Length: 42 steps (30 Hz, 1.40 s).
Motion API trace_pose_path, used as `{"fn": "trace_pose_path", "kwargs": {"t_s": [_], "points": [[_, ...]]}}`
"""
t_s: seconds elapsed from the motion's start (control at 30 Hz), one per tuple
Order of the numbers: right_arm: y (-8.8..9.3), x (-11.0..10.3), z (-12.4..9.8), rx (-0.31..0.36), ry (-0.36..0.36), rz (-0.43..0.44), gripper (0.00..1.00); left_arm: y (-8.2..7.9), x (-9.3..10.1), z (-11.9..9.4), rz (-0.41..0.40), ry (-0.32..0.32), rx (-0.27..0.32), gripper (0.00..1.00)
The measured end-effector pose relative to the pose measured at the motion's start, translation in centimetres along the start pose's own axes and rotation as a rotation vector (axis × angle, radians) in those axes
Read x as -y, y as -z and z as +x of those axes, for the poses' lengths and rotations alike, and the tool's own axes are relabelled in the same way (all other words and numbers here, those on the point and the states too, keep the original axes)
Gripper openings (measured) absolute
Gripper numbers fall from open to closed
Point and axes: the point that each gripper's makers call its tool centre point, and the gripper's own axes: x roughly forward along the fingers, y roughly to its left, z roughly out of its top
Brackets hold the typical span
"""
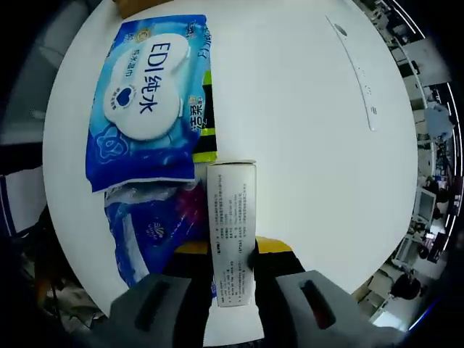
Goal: Operate the shoe box by opening the lid, removing the specified soft item, and placing it in the target area until the item is outside and the box remains undamaged.
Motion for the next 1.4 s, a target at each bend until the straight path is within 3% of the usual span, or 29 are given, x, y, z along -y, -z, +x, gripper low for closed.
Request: {"fn": "trace_pose_path", "kwargs": {"t_s": [0.37, 0.77, 1.03, 1.4], "points": [[-0.1, 0.2, -0.9, 0.02, 0.006, 0.031, 0.23, 0.0, -0.1, 0.1, 0.002, -0.004, -0.003, 0.34], [-0.4, -0.1, -5.3, 0.138, 0.063, 0.176, 0.26, 0.2, 0.5, 0.2, 0.003, 0.022, -0.008, 0.33], [-2.2, -1.3, -7.6, 0.341, 0.08, 0.441, 0.27, 0.1, 0.8, 0.1, -0.01, 0.045, 0.001, 0.33], [-4.8, -4.9, -8.4, 0.459, 0.062, 0.646, 0.27, 0.0, 1.3, 0.1, -0.014, 0.082, 0.01, 0.33]]}}
